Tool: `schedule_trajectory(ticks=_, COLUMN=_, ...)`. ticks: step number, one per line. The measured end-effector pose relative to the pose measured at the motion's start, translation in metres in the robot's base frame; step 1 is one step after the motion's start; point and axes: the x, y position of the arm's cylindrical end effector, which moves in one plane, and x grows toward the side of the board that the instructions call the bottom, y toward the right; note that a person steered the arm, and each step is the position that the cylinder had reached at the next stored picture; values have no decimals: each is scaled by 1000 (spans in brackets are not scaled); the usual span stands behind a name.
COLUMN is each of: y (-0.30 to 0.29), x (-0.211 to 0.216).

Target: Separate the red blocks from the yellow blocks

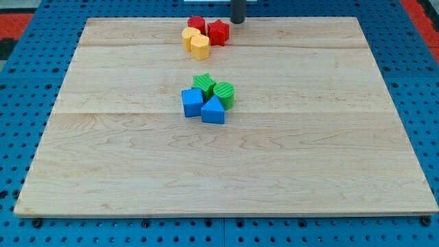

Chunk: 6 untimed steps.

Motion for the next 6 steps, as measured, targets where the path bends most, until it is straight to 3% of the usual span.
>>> schedule_trajectory(ticks=2, y=-116, x=0)
schedule_trajectory(ticks=3, y=-146, x=5)
schedule_trajectory(ticks=4, y=-133, x=26)
schedule_trajectory(ticks=6, y=15, x=33)
